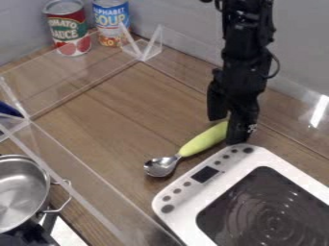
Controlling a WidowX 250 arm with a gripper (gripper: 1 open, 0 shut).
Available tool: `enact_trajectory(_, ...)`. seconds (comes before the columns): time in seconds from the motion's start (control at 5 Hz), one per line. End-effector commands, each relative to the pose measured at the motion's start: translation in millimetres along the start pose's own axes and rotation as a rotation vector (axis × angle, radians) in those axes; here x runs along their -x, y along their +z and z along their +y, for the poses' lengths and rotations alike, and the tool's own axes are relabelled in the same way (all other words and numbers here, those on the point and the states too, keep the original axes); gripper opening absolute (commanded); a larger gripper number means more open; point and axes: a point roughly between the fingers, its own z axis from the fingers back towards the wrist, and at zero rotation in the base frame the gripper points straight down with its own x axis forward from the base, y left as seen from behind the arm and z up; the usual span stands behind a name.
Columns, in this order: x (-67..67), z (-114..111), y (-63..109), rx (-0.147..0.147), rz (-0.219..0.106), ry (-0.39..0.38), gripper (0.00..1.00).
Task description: Remove green spoon from the white and black stove top and place it on the table
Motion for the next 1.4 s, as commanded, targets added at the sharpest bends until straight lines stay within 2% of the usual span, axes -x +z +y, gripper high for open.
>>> enact_trajectory(0.0,-12.0,0,9.6,-0.008,-0.039,-0.037,1.0)
enact_trajectory(1.2,-22.9,5,10.9,0.051,-0.023,-0.142,1.0)
